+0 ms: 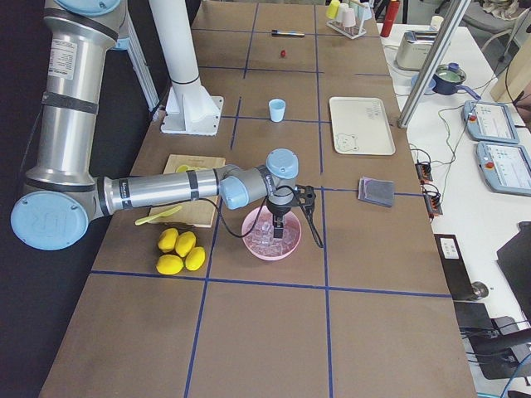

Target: Mash ice and strawberries in cup

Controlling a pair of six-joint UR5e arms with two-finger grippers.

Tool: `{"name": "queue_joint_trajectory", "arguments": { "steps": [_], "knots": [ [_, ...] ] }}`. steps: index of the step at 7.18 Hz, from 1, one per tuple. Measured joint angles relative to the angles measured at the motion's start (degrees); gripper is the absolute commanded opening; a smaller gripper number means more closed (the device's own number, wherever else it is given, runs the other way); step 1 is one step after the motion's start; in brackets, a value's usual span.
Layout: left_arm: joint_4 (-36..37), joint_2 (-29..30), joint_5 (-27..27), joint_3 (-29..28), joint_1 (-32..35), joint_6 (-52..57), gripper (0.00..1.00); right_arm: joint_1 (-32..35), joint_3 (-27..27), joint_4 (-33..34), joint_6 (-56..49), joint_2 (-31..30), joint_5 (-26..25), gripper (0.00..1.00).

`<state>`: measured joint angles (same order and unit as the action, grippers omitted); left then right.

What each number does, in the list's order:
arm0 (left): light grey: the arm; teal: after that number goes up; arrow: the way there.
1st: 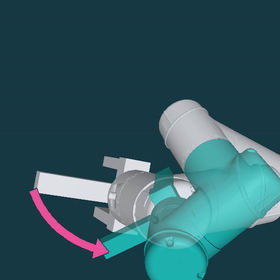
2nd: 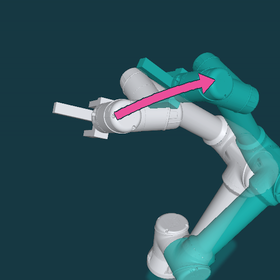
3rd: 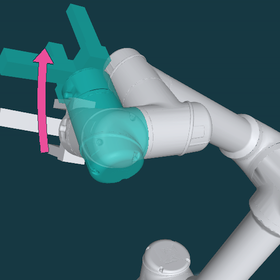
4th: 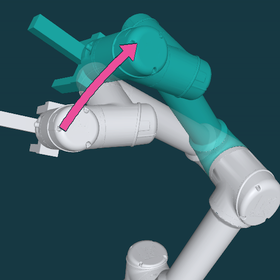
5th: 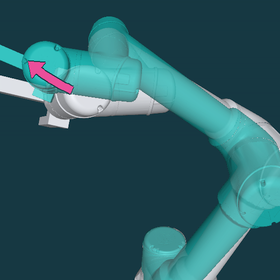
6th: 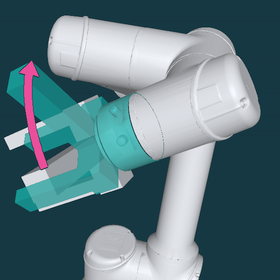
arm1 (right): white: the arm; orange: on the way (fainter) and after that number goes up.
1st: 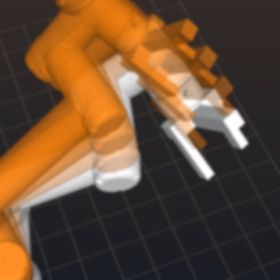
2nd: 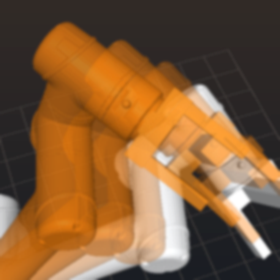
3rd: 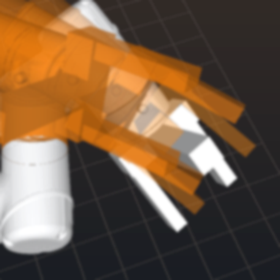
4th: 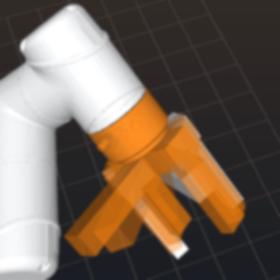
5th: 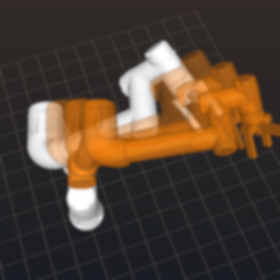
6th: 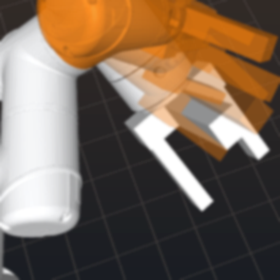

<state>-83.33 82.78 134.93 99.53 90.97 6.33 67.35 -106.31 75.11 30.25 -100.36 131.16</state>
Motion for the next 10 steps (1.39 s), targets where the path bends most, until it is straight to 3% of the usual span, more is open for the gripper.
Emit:
{"name": "queue_joint_trajectory", "arguments": {
  "steps": [6,8,9,10],
  "knots": [
    [0.32,-0.07,2.07,0.44,0.0,-0.09,1.0,-1.76,6.46,-0.68,0.73,3.12,0.09,0.85],
    [0.43,-0.07,2.09,0.54,0.0,-0.09,1.0,-3.15,6.54,-0.67,0.67,3.15,0.1,0.54],
    [0.45,-0.08,2.09,0.56,0.0,-0.09,1.0,-3.34,6.55,-0.67,0.61,3.21,0.09,0.48],
    [0.45,-0.08,2.09,0.6,0.0,-0.09,1.0,-3.4,6.61,-0.67,0.45,3.29,0.03,0.36]
  ]
}}
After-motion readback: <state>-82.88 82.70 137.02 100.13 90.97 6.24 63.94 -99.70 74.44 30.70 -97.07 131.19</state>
